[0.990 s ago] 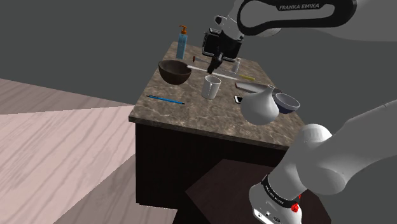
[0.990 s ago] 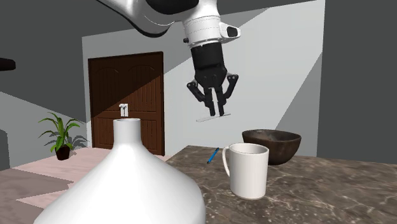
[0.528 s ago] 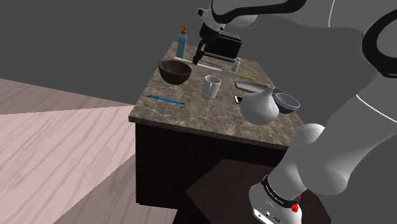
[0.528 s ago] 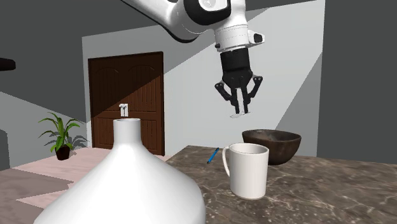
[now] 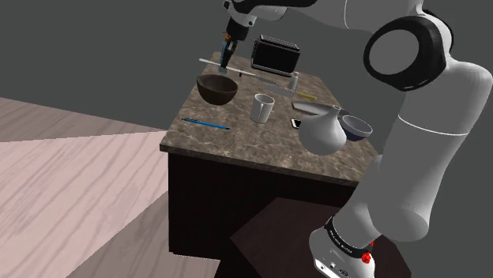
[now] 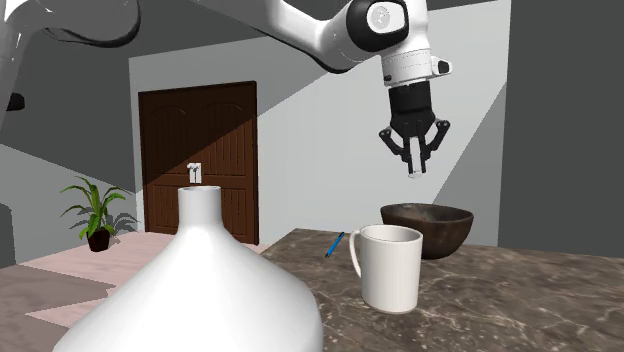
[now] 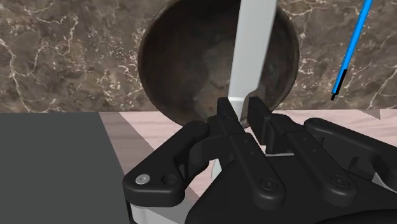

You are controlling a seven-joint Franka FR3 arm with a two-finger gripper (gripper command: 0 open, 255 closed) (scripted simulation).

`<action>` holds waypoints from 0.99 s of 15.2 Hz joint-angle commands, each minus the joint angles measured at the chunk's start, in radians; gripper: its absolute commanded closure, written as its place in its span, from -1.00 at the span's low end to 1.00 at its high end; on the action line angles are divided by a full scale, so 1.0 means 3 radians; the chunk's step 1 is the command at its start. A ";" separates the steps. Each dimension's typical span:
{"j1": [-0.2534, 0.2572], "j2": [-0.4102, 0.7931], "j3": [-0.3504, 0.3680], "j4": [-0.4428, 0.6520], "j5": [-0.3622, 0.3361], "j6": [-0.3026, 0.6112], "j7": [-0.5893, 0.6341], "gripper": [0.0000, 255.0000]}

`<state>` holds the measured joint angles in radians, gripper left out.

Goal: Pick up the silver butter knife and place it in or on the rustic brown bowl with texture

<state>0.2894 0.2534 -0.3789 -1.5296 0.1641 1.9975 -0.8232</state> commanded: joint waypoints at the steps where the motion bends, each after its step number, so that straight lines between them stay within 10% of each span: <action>1: -0.0077 0.0358 0.0019 0.0491 0.0124 -0.0155 -0.0021 1.00; 15: -0.0047 0.0392 0.0053 -0.0088 0.0173 0.0452 -0.0092 1.00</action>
<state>0.2744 0.3707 -0.3639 -1.5411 0.2144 2.1174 -0.8487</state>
